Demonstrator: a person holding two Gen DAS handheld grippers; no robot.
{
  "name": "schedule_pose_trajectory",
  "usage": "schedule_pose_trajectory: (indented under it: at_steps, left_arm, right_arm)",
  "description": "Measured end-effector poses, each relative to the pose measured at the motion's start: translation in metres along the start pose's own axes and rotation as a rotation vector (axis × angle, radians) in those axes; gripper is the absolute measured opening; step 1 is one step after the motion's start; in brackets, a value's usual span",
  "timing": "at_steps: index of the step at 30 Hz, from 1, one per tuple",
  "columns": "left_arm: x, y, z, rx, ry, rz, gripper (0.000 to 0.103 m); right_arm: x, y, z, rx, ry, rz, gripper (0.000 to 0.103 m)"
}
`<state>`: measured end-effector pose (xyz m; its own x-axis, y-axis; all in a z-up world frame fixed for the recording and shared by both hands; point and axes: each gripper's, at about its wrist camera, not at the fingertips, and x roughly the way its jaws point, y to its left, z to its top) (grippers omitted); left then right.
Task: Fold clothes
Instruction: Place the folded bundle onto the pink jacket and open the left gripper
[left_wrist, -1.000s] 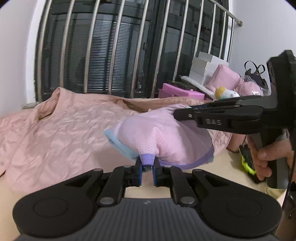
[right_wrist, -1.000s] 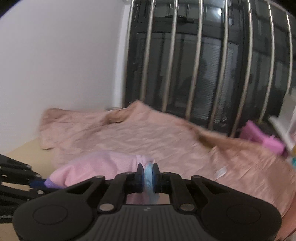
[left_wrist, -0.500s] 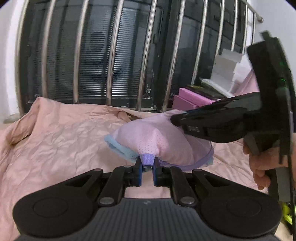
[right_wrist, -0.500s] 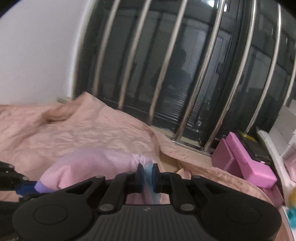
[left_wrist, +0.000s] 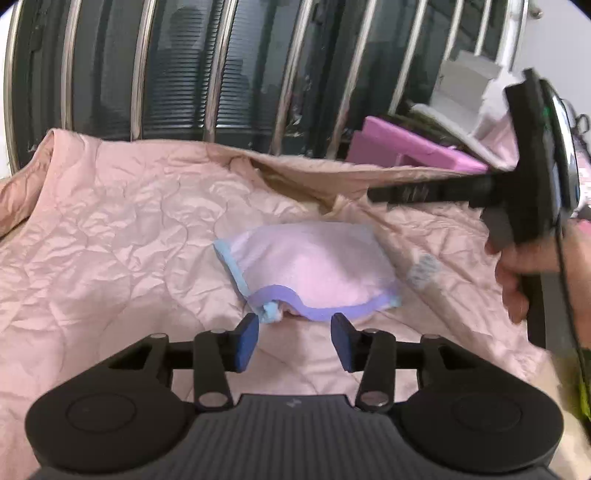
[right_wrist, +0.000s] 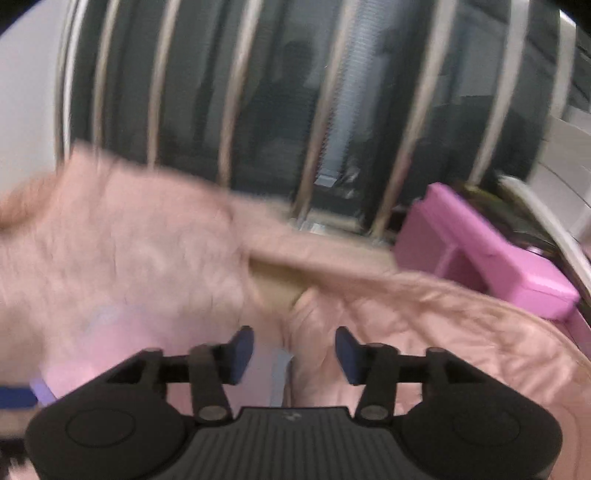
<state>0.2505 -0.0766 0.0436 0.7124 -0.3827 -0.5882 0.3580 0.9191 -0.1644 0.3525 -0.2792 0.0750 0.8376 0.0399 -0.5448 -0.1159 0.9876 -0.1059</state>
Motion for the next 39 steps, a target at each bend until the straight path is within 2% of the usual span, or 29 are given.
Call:
schedule_pose_trajectory:
  at_steps: [4,7,8,10,11,12,15,17,23,24,25,26,28,30,36,39]
  left_arm:
    - [-0.049,-0.008,-0.006,-0.021,-0.02,0.04,0.054]
    - [-0.09,-0.016,-0.017,-0.064,-0.022,0.112,0.074]
    - [-0.106,-0.018,-0.022,-0.089,-0.024,0.128,0.083]
    - [-0.14,-0.027,-0.035,-0.11,-0.046,0.141,0.085]
    - [-0.157,-0.031,-0.042,-0.107,-0.071,0.147,0.091]
    - [-0.176,-0.034,-0.05,-0.103,-0.105,0.156,0.103]
    - [-0.224,-0.041,-0.078,-0.107,-0.193,0.207,0.103]
    - [-0.24,-0.047,-0.097,-0.1,-0.183,0.248,0.103]
    - [-0.265,-0.052,-0.148,-0.093,-0.152,0.309,0.103]
    - [-0.263,-0.05,-0.156,-0.094,-0.144,0.323,0.103]
    - [-0.26,-0.048,-0.164,-0.096,-0.134,0.334,0.103]
    - [-0.257,-0.045,-0.171,-0.098,-0.118,0.34,0.103]
    - [-0.245,-0.038,-0.183,-0.108,-0.08,0.352,0.103]
    - [-0.231,-0.029,-0.19,-0.126,-0.046,0.368,0.103]
    - [-0.204,-0.013,-0.195,-0.094,0.013,0.393,0.103]
    - [-0.193,-0.009,-0.194,-0.081,0.031,0.396,0.103]
  right_arm:
    - [-0.054,-0.004,0.004,0.087,-0.034,0.094,0.049]
    - [-0.097,0.007,-0.008,0.101,-0.032,0.15,0.05]
    - [-0.114,0.011,-0.016,0.104,-0.037,0.16,0.053]
    - [-0.148,0.019,-0.037,0.109,-0.053,0.174,0.059]
    - [-0.166,0.023,-0.048,0.112,-0.061,0.181,0.062]
    - [-0.183,0.026,-0.058,0.115,-0.069,0.188,0.063]
    - [-0.235,0.038,-0.091,0.127,-0.094,0.212,0.072]
    - [-0.264,0.045,-0.117,0.143,-0.104,0.232,0.083]
    - [-0.325,0.062,-0.19,0.172,-0.078,0.249,0.092]
    - [-0.329,0.066,-0.2,0.17,-0.075,0.244,0.095]
    - [-0.332,0.07,-0.209,0.167,-0.072,0.239,0.101]
    - [-0.335,0.074,-0.218,0.163,-0.07,0.234,0.103]
    - [-0.331,0.081,-0.232,0.158,-0.063,0.211,0.103]
    - [-0.316,0.086,-0.239,0.165,-0.022,0.181,0.103]
    - [-0.276,0.096,-0.252,0.224,0.067,0.203,0.103]
    - [-0.266,0.106,-0.249,0.178,0.069,0.1,0.103]
